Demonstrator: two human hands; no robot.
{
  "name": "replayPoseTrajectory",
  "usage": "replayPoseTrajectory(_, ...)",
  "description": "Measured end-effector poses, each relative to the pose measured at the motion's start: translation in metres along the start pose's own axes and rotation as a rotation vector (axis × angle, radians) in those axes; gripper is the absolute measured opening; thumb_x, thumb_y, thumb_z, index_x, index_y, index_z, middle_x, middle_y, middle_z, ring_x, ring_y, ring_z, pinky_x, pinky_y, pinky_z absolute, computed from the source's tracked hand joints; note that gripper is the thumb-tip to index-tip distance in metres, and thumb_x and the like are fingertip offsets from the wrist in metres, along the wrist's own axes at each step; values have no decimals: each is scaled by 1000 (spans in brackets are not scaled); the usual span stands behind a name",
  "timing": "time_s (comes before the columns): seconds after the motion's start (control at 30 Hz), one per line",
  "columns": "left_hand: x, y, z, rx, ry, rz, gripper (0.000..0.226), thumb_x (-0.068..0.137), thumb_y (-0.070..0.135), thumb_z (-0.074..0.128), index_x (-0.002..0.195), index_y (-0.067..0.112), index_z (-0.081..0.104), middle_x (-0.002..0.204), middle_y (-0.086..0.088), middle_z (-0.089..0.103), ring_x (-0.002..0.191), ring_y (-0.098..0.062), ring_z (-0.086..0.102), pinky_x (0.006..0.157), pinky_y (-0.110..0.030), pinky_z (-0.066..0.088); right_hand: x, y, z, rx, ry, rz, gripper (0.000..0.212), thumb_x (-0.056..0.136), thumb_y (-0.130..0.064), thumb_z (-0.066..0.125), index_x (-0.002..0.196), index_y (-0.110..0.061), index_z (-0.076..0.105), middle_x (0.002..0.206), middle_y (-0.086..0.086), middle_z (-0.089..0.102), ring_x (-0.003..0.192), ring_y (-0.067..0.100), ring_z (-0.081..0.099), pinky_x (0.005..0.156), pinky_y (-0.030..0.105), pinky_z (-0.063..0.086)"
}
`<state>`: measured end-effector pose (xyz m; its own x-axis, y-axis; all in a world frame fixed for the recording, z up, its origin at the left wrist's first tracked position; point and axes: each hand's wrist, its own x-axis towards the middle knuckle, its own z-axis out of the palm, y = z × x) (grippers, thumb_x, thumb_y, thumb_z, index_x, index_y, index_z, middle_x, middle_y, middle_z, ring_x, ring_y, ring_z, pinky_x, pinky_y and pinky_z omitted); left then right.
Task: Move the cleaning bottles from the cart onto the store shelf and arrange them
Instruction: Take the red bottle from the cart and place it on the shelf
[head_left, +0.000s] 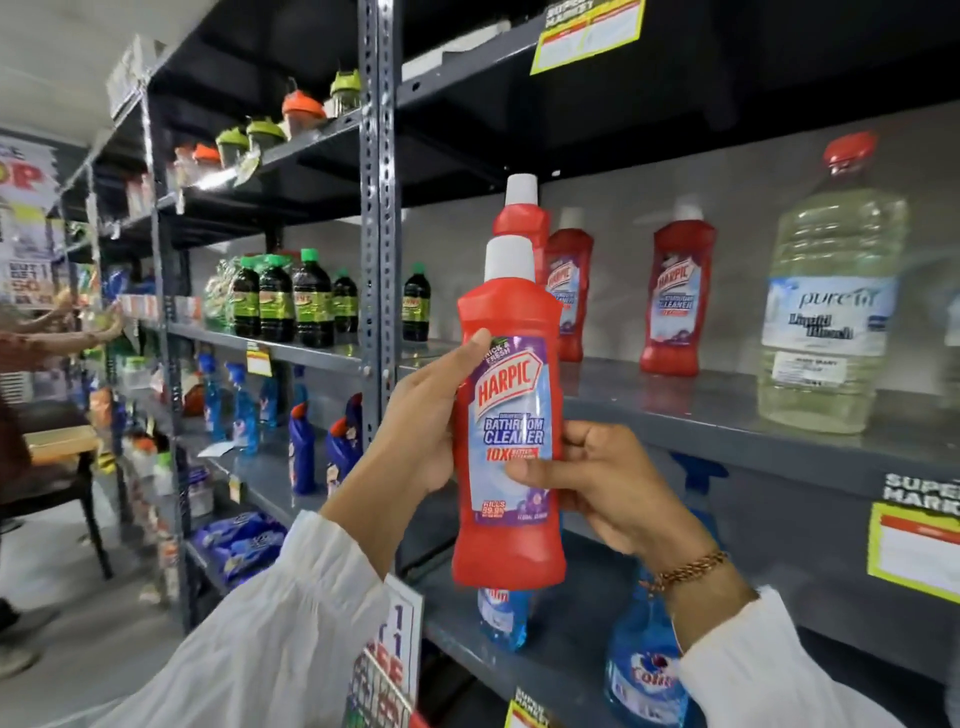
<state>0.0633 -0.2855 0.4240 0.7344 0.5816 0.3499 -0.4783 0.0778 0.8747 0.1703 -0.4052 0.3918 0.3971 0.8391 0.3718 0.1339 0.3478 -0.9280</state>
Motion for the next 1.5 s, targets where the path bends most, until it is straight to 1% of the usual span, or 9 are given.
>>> replayPoseTrajectory(0.27, 104, 43, 71, -54, -210, 223, 18, 88, 22, 63, 87, 5, 68, 71, -5, 75, 61, -18, 71, 63, -34, 61, 57, -50, -48, 34, 435, -348, 65, 37, -18, 87, 95, -4, 60, 91, 11, 77, 77, 21, 74, 67, 35, 61)
replayPoseTrajectory(0.4, 159, 41, 104, -156, -318, 190, 18, 90, 22, 60, 84, 6, 67, 66, -4, 75, 59, -17, 71, 55, -30, 59, 86, -65, -79, -24, 608, -446, 38, 57, 0, 83, 88, -10, 65, 85, 4, 76, 74, 16, 73, 65, 29, 59)
replayPoseTrajectory(0.77, 212, -11, 118, -267, -451, 114, 18, 89, 17, 62, 73, 15, 71, 64, 1, 76, 56, -11, 71, 47, -23, 55, 109, -54, -116, -16, 792, -261, 36, 64, 13, 75, 90, -7, 59, 95, 15, 69, 78, 23, 67, 67, 34, 55)
replayPoseTrajectory(0.97, 211, -13, 118, -224, -487, 76, 11, 90, 22, 60, 93, 14, 67, 73, 1, 77, 65, -12, 73, 53, -26, 57, 108, -52, -113, -66, 835, -232, 34, 67, 11, 74, 90, -10, 59, 102, 16, 69, 80, 23, 68, 73, 38, 55)
replayPoseTrajectory(1.1, 203, -14, 94, 292, -330, 536, 13, 91, 32, 58, 102, 33, 64, 100, 16, 67, 85, 10, 64, 70, -6, 48, 105, -49, -100, -335, 951, -247, 46, 63, 4, 80, 92, -20, 55, 99, 6, 68, 80, 15, 66, 74, 34, 55)
replayPoseTrajectory(1.2, 202, -20, 54, 669, 162, 933, 49, 82, 37, 65, 127, 18, 56, 129, -1, 60, 122, -18, 51, 98, -25, 38, 109, -44, -79, -747, 1095, -244, 62, 58, -16, 86, 109, -15, 49, 111, 9, 63, 95, 25, 64, 84, 39, 53)
replayPoseTrajectory(1.27, 208, -26, 30, 770, 299, 825, 83, 70, 39, 74, 139, 9, 39, 146, -12, 44, 138, -33, 31, 112, -43, 30, 115, -35, -66, -997, 1159, -154, 97, 56, -29, 87, 133, -7, 32, 126, 14, 53, 109, 33, 57, 90, 44, 50)
replayPoseTrajectory(1.33, 215, -34, 13, 865, 218, 511, 111, 58, 43, 82, 143, 2, 24, 149, -19, 34, 139, -38, 26, 114, -50, 27, 119, -26, -56, -1128, 1188, -60, 115, 60, -30, 86, 143, -5, 10, 134, 17, 43, 113, 39, 53, 92, 47, 48)
replayPoseTrajectory(1.5, 227, -53, -6, 788, -25, 171, 102, 52, 32, 90, 128, 6, 26, 124, -14, 54, 113, -33, 56, 97, -49, 48, 122, -19, -55, -1201, 1266, 21, 105, 64, -28, 83, 140, 0, 16, 122, 22, 51, 107, 40, 56, 88, 41, 47)
